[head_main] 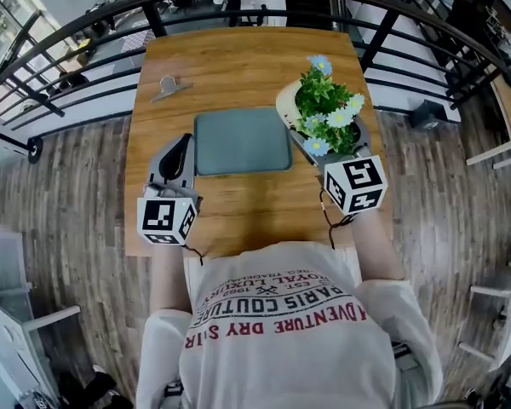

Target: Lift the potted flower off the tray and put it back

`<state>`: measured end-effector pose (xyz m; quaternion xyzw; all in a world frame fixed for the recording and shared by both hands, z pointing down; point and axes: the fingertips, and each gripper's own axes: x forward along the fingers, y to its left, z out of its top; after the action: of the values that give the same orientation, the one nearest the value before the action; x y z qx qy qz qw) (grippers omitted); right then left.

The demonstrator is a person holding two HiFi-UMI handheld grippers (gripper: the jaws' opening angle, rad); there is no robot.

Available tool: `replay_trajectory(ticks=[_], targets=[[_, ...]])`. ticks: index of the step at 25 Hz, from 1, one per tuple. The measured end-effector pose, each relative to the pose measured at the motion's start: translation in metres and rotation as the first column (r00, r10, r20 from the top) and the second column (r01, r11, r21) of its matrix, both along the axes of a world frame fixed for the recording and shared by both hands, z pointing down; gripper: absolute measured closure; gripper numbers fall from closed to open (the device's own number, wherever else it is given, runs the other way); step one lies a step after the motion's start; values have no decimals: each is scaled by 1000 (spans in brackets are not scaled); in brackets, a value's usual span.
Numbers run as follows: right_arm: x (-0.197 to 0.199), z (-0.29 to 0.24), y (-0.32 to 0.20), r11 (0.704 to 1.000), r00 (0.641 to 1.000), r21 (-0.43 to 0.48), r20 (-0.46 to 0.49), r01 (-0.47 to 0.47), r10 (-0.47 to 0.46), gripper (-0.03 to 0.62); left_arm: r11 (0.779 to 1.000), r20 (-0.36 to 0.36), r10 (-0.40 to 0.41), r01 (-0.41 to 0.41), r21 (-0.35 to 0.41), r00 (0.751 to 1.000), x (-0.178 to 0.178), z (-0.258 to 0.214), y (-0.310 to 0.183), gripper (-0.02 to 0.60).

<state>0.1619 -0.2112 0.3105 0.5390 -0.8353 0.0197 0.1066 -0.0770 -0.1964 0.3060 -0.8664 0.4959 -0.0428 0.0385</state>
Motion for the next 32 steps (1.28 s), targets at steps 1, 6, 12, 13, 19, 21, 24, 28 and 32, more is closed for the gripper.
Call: replay_trajectory(ticks=[1, 6, 12, 13, 19, 21, 24, 28, 32], targets=[[-1, 1, -1, 1000, 1000, 0, 1, 4, -4, 126, 1000, 2, 2, -2, -2, 1000, 0, 1, 0, 569], [-19, 13, -8, 999, 998, -5, -10, 54, -54, 126, 1000, 0, -12, 12, -20, 1000, -9, 9, -2, 569], [-48, 40, -27, 990, 992, -50, -5, 128, -129, 126, 999, -7, -8, 7, -44, 1000, -20, 23, -11, 569], [-52, 46, -29, 988, 990, -59, -9, 142, -142, 126, 999, -8, -7, 6, -51, 1000, -20, 26, -13, 569], [-76, 90, -56, 972, 977, -124, -46, 201, -208, 126, 996, -27, 22, -24, -83, 999, -18, 45, -38, 569], [-83, 110, -66, 964, 971, -145, -53, 225, -235, 126, 996, -23, 40, -42, -76, 999, -15, 51, -46, 569], [-97, 146, -66, 932, 946, -200, -63, 301, -318, 126, 994, -31, 51, -54, -95, 998, -10, 64, -46, 569], [-119, 191, -71, 873, 893, -276, -92, 402, -440, 126, 988, -51, 41, -48, -149, 998, -11, 84, -51, 569], [-139, 230, -75, 824, 850, -324, -95, 465, -518, 126, 979, -52, 23, -33, -200, 998, -17, 108, -58, 569]])
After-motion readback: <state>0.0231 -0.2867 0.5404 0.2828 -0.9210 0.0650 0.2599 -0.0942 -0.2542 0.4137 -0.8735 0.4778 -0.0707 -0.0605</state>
